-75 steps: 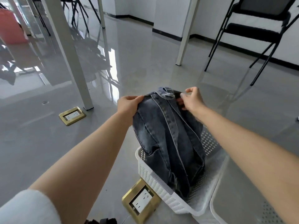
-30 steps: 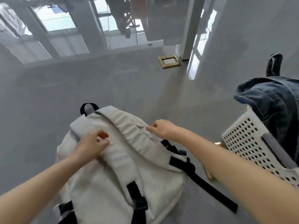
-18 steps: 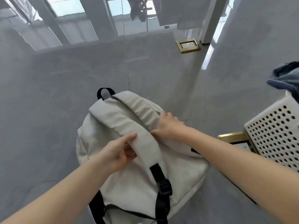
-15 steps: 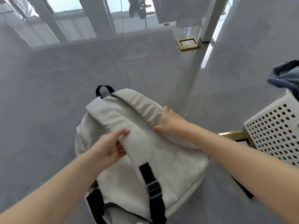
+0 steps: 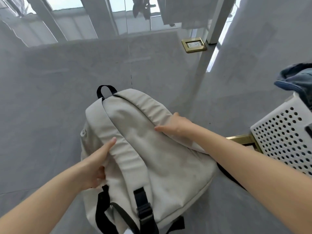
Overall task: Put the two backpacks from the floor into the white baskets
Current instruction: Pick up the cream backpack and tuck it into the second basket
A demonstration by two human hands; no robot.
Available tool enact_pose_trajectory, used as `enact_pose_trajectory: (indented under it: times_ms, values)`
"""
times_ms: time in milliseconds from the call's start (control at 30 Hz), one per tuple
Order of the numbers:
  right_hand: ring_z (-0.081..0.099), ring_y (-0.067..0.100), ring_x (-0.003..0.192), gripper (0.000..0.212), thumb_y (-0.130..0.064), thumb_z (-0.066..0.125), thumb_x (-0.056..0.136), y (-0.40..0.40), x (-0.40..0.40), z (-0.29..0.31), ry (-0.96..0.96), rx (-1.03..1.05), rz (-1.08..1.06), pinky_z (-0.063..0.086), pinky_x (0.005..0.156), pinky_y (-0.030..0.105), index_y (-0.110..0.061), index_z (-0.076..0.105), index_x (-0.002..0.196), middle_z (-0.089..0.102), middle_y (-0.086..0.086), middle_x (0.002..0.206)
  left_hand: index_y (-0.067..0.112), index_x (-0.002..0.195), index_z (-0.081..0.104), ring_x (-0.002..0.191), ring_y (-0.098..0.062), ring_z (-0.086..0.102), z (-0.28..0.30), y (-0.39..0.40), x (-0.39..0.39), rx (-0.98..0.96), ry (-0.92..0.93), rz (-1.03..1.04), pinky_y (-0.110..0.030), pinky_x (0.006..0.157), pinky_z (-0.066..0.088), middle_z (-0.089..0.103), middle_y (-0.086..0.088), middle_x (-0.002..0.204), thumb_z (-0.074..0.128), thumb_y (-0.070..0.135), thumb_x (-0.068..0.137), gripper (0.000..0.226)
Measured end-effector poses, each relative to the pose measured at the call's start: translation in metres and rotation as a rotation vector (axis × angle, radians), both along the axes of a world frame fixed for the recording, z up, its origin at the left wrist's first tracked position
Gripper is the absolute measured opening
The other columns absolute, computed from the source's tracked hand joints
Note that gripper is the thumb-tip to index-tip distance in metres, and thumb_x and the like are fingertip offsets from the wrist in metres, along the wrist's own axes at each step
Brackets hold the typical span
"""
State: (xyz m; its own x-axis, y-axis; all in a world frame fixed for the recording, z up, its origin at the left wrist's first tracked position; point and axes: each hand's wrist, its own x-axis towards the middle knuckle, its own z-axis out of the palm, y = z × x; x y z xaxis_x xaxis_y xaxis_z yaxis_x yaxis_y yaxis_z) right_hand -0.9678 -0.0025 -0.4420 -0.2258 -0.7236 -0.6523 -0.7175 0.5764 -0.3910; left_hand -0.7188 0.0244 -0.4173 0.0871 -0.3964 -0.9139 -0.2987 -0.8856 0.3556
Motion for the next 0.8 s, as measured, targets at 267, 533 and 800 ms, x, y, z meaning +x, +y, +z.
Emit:
enact_pose_trajectory:
  times_ms: [267, 533, 800]
  values:
    - [0.062, 0.018, 0.099, 0.077, -0.068, 0.075, 0.049, 0.016, -0.027, 0.050, -0.256, -0.221, -0.089, 0.055, 0.087, 0.035, -0.020, 0.063, 0.108, 0.066, -0.002, 0.108, 0.008, 0.124, 0.061, 0.097, -0.034, 0.069, -0.026, -0.001, -0.020, -0.079, 0.117, 0.185, -0.047, 0.078, 0.057, 0.071, -0.016, 0.111, 0.091, 0.026, 0.047, 0.084]
    - [0.073, 0.017, 0.085, 0.048, -0.048, 0.085, 0.058, 0.041, -0.099, 0.154, -0.468, -0.487, -0.359, 0.060, 0.083, 0.038, -0.021, 0.069, 0.095, 0.076, 0.002, 0.095, 0.010, 0.099, 0.071, 0.059, -0.024, 0.074, 0.092, -0.063, -0.079, -0.341, 0.310, -0.040, -0.041, 0.053, 0.061, 0.077, -0.013, 0.075, 0.072, 0.020, 0.068, 0.033]
    - [0.066, 0.026, 0.097, 0.079, -0.054, 0.082, 0.060, 0.084, -0.161, 0.254, -0.457, -0.616, -0.718, 0.055, 0.090, 0.043, -0.013, 0.052, 0.121, 0.066, 0.005, 0.111, 0.012, 0.098, 0.069, 0.054, -0.018, 0.072, 0.218, -0.092, -0.171, -0.571, 0.373, -0.359, -0.033, 0.048, 0.059, 0.076, -0.007, 0.067, 0.066, 0.024, 0.081, 0.021]
